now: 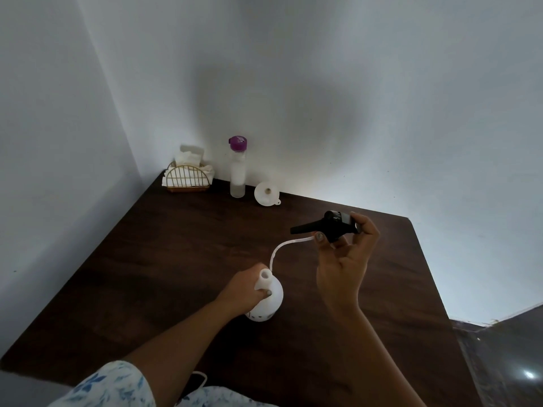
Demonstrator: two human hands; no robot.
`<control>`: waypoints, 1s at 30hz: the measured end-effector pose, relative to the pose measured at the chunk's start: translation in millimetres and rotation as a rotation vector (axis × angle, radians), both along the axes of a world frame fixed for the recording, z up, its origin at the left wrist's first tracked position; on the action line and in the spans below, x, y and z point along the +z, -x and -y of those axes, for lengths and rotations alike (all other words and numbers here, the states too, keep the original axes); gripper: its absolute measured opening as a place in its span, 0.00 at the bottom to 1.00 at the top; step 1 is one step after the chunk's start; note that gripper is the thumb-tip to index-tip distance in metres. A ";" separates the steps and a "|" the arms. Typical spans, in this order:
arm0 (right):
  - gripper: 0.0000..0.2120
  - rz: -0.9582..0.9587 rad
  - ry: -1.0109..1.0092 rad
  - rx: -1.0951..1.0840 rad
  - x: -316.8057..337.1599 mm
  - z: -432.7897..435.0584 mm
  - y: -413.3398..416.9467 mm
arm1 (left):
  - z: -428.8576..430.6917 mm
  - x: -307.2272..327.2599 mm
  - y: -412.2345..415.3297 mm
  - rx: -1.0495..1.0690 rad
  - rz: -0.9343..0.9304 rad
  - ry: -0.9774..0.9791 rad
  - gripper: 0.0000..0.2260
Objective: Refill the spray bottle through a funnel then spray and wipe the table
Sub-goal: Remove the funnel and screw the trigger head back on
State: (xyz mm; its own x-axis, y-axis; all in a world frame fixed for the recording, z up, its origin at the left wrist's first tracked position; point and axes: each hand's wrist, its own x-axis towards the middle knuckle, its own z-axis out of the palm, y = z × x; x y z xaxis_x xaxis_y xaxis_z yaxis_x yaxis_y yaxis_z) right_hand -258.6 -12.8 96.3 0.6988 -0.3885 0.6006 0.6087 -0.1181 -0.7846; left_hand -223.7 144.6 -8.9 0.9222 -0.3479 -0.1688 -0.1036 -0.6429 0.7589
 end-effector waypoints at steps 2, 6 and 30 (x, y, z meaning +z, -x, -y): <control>0.28 0.032 0.002 0.005 2.2 -0.9 1.3 | -0.8 -0.9 0.3 0.002 0.002 0.006 0.13; 0.28 0.052 -0.036 0.023 5.4 -3.1 3.7 | -1.3 -1.2 0.8 0.005 0.007 0.015 0.13; 0.30 -0.434 0.249 0.045 -62.8 -32.9 10.6 | 6.2 -15.0 -0.2 0.025 -0.112 0.063 0.23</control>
State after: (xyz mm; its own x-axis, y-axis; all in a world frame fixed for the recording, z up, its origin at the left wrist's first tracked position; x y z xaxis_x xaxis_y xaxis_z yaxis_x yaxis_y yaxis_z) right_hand -269.2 20.2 33.6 0.9175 -0.2340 0.3216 0.2412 -0.3155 -0.9177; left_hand -223.5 138.4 -23.8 0.9074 -0.3379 -0.2500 0.0000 -0.5947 0.8039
